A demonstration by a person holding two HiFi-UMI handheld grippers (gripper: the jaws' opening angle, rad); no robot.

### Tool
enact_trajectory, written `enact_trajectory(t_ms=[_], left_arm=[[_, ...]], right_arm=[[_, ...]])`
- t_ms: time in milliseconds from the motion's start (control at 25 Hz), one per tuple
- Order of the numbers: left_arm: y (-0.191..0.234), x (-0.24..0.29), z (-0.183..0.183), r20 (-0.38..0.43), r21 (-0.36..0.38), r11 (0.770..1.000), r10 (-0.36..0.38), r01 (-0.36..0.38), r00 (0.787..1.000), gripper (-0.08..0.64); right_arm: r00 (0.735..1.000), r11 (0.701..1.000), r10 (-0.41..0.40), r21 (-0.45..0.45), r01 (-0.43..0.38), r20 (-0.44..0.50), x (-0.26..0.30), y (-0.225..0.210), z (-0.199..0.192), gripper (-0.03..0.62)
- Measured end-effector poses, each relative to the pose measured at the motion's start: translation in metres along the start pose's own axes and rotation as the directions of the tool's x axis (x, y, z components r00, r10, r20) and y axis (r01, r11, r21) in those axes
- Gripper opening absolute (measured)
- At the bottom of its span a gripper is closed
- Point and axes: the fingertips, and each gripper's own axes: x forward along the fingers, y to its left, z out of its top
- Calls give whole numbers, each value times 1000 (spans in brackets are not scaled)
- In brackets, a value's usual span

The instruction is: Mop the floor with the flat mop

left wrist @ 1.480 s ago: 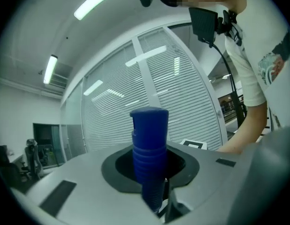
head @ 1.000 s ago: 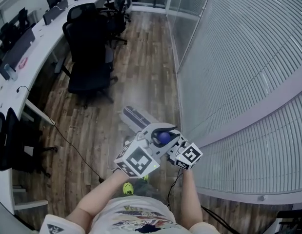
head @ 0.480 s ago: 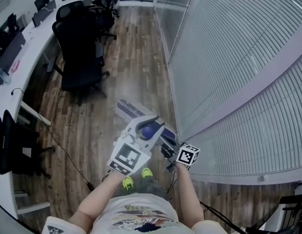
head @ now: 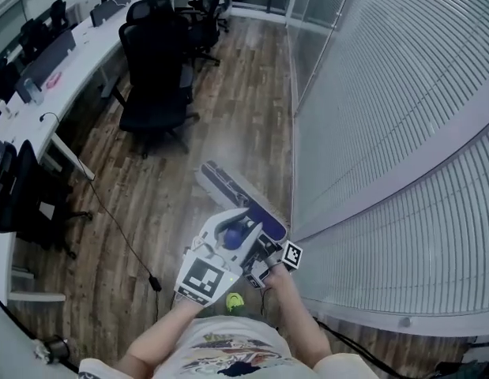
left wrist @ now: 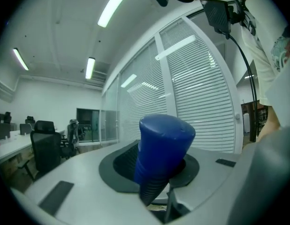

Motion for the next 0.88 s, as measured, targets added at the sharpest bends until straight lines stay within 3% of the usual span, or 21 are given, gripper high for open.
enact_trajectory(t_ms=[200, 440, 600, 880], left_arm=[[-42, -1, -9, -24, 24, 998, 67, -66, 997, 80], [-83, 4, -22, -63, 31, 996, 85, -83, 994, 80], [-104, 10, -16, -59, 24, 996, 89, -87, 994, 80], [-120, 12, 30, 13, 58, 991, 122, -123, 992, 80]], right_arm=[[1000, 986, -27, 167, 28, -8, -35, -14, -5, 225], [999, 973, -32, 228, 37, -29, -55, -13, 0, 229], [985, 974, -84, 198, 113, -151, -72, -4, 0, 229], [924, 963, -113, 187, 192, -364, -83, 31, -17, 233]])
